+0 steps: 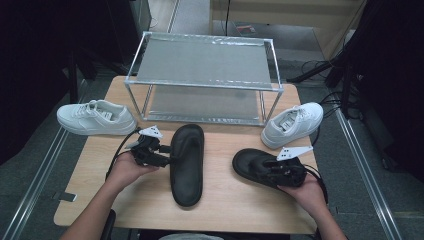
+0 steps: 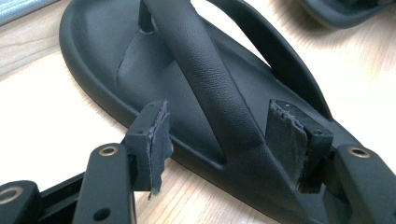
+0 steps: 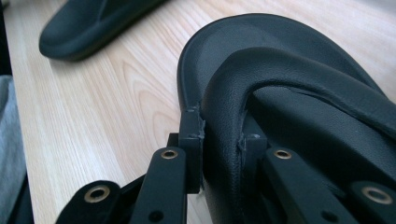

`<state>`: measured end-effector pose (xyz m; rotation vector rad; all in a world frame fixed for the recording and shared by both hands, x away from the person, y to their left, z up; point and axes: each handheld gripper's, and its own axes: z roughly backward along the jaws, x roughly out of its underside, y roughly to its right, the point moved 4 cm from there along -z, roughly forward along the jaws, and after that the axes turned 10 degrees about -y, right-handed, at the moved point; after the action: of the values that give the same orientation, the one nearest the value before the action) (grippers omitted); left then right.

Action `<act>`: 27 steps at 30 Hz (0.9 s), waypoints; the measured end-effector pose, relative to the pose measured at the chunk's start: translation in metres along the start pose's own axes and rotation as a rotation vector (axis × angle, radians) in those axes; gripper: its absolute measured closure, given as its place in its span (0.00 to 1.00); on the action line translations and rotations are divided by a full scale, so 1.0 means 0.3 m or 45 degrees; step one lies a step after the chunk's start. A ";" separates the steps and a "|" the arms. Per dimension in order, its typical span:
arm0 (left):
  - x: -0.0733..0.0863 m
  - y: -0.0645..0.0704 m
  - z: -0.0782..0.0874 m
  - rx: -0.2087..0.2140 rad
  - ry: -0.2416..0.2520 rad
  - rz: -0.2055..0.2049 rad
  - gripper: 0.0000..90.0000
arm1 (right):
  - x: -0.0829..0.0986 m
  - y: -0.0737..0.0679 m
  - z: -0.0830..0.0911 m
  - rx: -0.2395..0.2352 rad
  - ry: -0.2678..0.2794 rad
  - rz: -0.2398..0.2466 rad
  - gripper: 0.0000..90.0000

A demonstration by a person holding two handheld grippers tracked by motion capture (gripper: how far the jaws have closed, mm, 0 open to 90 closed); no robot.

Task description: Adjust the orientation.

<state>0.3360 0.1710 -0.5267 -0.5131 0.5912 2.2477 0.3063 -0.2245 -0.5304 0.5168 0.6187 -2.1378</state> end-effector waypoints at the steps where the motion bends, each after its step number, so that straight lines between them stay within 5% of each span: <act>1: 0.000 0.001 0.000 0.000 0.003 -0.002 0.45 | -0.007 -0.004 0.001 0.005 0.012 -0.004 0.86; 12: -0.005 0.004 0.021 -0.025 0.061 -0.021 0.49 | -0.114 -0.046 -0.020 0.003 0.082 -0.091 0.87; 27: -0.003 0.001 0.021 -0.021 0.060 -0.022 0.53 | -0.215 -0.060 -0.133 0.065 0.045 -0.152 0.87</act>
<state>0.3353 0.1736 -0.5211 -0.5788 0.5906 2.2310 0.3342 -0.1523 -0.5218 0.5594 0.6299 -2.2665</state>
